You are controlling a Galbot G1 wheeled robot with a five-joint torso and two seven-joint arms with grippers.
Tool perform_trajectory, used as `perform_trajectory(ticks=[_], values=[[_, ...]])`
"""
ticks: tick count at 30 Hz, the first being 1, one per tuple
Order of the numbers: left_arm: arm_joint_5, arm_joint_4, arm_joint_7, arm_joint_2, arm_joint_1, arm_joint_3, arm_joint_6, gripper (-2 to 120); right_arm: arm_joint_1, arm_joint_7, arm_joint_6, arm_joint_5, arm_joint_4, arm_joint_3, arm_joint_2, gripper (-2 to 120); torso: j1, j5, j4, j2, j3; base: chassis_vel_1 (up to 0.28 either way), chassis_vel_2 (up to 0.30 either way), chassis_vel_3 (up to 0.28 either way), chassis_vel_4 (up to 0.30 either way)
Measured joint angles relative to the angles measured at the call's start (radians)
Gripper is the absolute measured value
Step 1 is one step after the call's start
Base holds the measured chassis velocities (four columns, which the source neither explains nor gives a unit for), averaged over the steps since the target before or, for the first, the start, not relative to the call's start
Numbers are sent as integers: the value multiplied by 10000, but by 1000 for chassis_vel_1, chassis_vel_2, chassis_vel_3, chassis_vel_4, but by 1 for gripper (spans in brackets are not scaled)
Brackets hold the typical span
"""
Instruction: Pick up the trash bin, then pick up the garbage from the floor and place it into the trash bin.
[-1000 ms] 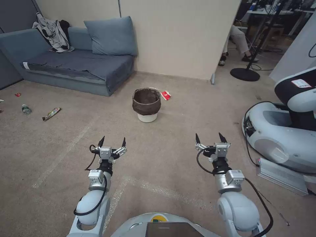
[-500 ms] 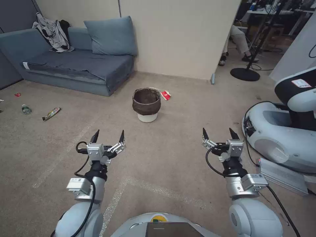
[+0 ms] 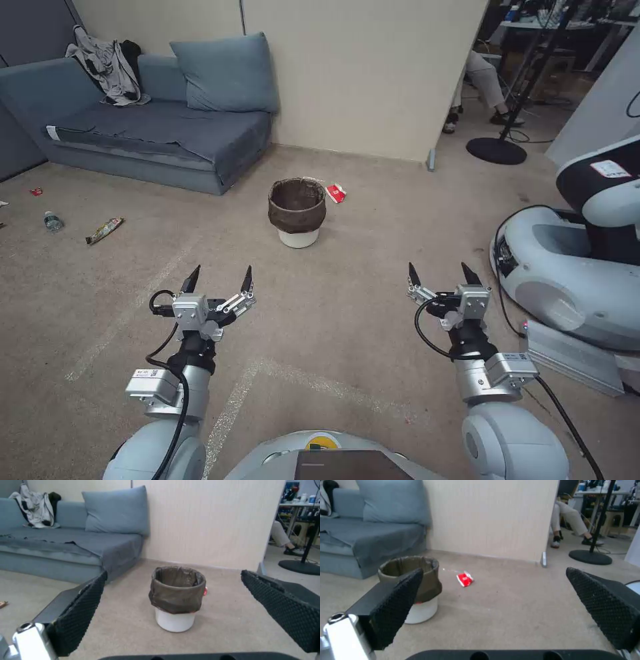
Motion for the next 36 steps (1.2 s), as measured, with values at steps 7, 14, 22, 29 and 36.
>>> perform_trajectory(ticks=[7, 14, 22, 29, 36], values=[[-92, 46, -64, 1, -5, -16, -38, 100, 10, -23, 47, 35, -52, -4, 0, 100, 0, 0, 0, 0, 0, 0, 0, 0, 0], [-100, 47, -65, 18, -23, -83, -33, 100, 35, -49, 61, 118, -62, 25, 11, 100, 0, 0, 0, 0, 0, 0, 0, 0, 0], [-99, 47, -55, 16, -41, -82, -39, 100, 33, -117, 52, 171, -63, 77, 20, 100, 0, 0, 0, 0, 0, 0, 0, 0, 0], [-90, 66, -60, 6, -41, -91, -113, 100, 36, -74, 81, 167, -97, 76, 23, 100, -1, 0, 0, 0, 0, -14, 9, 11, -12], [-83, 68, -49, -4, -41, -74, -147, 100, 34, -83, 198, 161, -136, 76, 22, 100, -1, 0, 1, 0, 0, -129, 151, 128, -129]])
